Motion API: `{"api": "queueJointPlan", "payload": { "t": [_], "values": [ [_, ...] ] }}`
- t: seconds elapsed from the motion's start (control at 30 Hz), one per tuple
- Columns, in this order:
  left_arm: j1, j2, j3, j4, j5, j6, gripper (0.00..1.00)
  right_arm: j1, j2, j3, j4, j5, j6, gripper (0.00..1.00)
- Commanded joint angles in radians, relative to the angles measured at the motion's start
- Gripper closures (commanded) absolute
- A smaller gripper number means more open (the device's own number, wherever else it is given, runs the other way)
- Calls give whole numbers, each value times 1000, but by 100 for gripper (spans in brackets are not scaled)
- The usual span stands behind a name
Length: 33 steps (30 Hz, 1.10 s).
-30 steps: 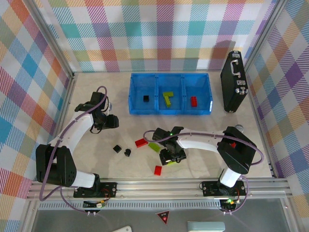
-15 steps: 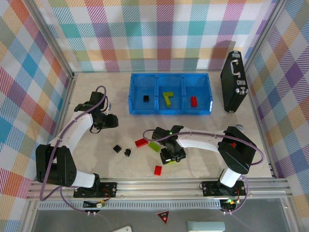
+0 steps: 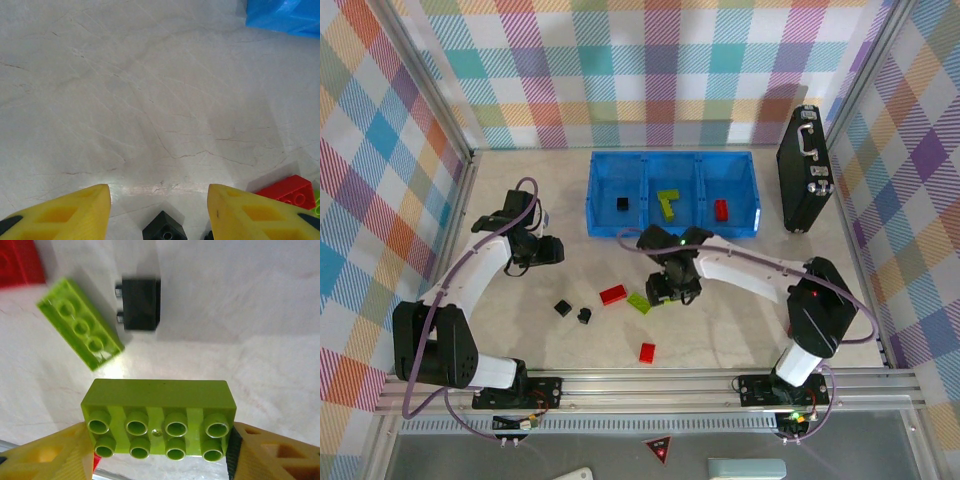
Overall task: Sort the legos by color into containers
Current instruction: Place the lego in the container.
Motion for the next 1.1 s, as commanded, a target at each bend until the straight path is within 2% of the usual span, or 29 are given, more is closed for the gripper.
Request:
{"api": "queueJointPlan", "payload": {
  "t": [0.0, 0.33, 0.67, 1.07],
  "values": [
    [13, -31, -11, -1, 22, 13, 46, -62, 6, 102, -28, 19, -77, 37],
    [13, -39, -12, 2, 23, 14, 46, -222, 183, 394, -13, 30, -163, 39],
    [14, -35, -13, 3, 26, 15, 46, -317, 427, 663, 3, 60, -192, 41],
    [15, -27, -11, 3, 25, 16, 47, -384, 599, 805, 40, 73, -120, 40]
  ]
}}
